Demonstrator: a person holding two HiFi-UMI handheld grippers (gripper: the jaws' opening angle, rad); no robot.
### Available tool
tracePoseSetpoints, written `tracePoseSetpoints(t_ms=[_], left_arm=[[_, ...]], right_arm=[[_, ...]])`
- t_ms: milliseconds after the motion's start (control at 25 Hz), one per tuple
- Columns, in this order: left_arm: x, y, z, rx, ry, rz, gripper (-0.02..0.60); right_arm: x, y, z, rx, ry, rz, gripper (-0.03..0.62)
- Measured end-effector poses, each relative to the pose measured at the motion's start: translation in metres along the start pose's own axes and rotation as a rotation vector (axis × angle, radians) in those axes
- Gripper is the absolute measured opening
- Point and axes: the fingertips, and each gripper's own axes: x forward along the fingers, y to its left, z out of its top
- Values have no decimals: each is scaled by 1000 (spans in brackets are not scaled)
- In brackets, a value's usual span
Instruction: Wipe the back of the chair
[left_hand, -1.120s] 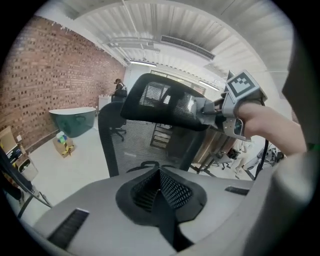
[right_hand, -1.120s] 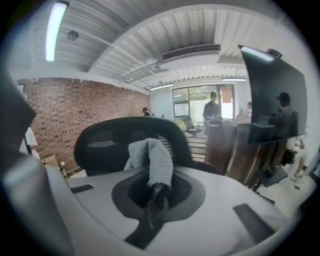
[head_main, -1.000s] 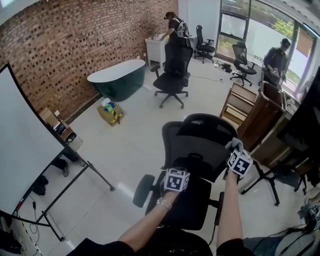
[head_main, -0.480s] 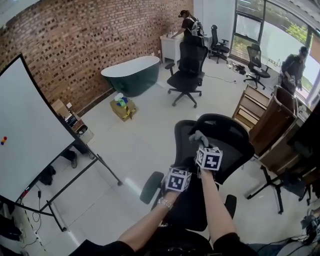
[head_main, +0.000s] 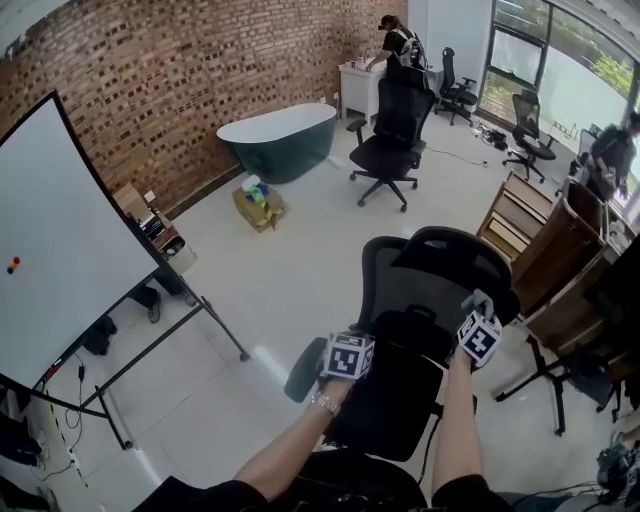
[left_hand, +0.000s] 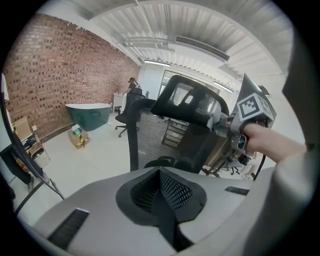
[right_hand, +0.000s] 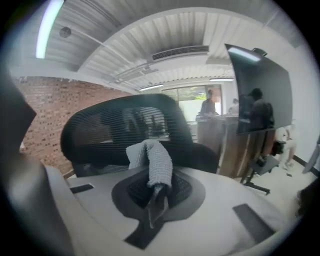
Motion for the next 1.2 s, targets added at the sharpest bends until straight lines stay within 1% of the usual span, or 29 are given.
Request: tracePoseSetpoints(t_ms=[80, 160, 200, 240, 280, 360, 440, 600, 640, 720, 800, 880, 920, 1040, 1200], left_arm=[[7, -8, -2, 5, 4, -15, 2], [13, -19, -4, 11, 10, -34, 2], [14, -27, -3, 15, 9, -47, 2], [15, -33, -1, 20, 6, -58, 2], [16, -35, -2, 22, 10, -59, 2], [19, -30, -5, 17, 21, -42, 2], [18, -23, -1, 13, 15, -30, 2], [13, -13, 1, -2, 1, -12, 2], [11, -12, 2, -3, -2, -8, 2], [8, -11, 2, 1, -1, 1, 2], [7, -9, -2, -2, 13, 14, 2], [4, -10, 0, -3, 15, 15, 2], [2, -11, 2, 0, 11, 15, 2], [3, 0, 0, -1, 19, 28, 2], [14, 6, -1, -25, 19, 19, 2]], right_arm=[[-2, -47, -6, 53, -6, -81, 25], [-4, -81, -19, 91, 21, -131, 25], [-6, -90, -28, 105, 43, -141, 25], [-9, -89, -36, 112, 61, -129, 25], [-11, -77, -44, 111, 73, -92, 25], [-10, -26, -62, 73, 92, 28, 25], [-3, 43, -75, 5, 105, 163, 25], [23, 182, -80, -90, 133, 428, 25], [30, 211, -81, -125, 144, 476, 25], [44, 252, -85, -212, 160, 536, 25], [63, 266, -97, -264, 202, 563, 25], [80, 254, -101, -281, 213, 540, 25], [87, 240, -96, -280, 194, 505, 25], [102, 176, -76, -230, 120, 360, 25], [105, 90, -69, -214, 84, 228, 25]])
